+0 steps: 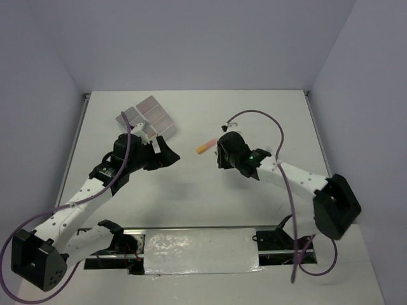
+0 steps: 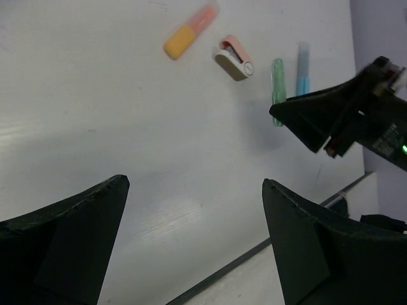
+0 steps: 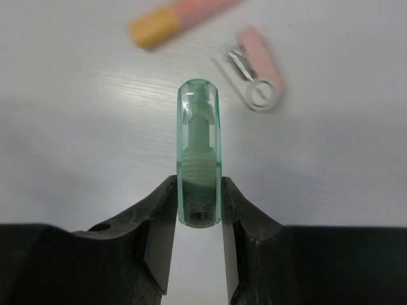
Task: Sort the stationery into containers
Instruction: Pick up the stationery from the center of the board, then place the stationery in the storage box.
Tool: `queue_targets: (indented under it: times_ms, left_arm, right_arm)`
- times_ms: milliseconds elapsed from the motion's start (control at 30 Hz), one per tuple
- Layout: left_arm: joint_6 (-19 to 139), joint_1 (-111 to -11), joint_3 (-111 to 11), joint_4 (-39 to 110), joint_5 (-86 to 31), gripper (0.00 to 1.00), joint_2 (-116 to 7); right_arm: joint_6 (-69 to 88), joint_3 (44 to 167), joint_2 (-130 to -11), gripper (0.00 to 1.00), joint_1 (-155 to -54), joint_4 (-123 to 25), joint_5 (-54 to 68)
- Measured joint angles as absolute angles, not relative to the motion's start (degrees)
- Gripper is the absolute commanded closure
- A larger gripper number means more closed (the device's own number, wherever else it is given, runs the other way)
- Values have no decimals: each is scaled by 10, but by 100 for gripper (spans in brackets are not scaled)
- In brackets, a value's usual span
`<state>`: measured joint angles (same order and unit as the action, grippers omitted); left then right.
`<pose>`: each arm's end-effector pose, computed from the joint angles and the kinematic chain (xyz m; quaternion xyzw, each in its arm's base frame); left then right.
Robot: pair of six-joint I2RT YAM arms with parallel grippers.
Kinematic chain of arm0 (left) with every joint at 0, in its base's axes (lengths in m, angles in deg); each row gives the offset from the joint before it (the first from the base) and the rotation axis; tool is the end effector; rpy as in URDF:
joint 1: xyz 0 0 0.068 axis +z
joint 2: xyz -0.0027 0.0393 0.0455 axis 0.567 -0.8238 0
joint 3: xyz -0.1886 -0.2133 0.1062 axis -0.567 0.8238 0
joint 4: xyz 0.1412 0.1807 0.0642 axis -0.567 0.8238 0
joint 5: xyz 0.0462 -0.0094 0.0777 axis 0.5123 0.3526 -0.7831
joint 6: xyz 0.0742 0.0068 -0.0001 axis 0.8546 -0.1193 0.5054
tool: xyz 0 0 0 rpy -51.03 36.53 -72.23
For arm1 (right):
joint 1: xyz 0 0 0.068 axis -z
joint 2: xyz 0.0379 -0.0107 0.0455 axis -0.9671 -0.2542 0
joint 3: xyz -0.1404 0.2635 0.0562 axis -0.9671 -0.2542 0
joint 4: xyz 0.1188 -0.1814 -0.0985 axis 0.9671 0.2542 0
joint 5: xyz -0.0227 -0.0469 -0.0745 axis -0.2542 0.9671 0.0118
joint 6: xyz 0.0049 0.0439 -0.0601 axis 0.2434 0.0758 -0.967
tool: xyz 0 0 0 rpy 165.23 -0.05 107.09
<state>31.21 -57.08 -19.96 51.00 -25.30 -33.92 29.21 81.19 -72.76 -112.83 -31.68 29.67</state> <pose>0.1796 -0.0867 0.3049 -0.0817 0.8443 -0.3376 0.4081 0.2404 0.1645 0.2364 -0.0442 0.9334 0.0746 0.3483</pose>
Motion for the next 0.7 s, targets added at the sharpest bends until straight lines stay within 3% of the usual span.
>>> queue_targets:
  times_ms: [333,700]
  left_arm:
    - [211,-693,-281,383,-280,16,-417]
    - [167,-735,-296,326,-278,25,-475]
  right_arm:
    - [214,731,-461,89,-1280,-422,276]
    - [190,725,-414,89,-1303,-424,289]
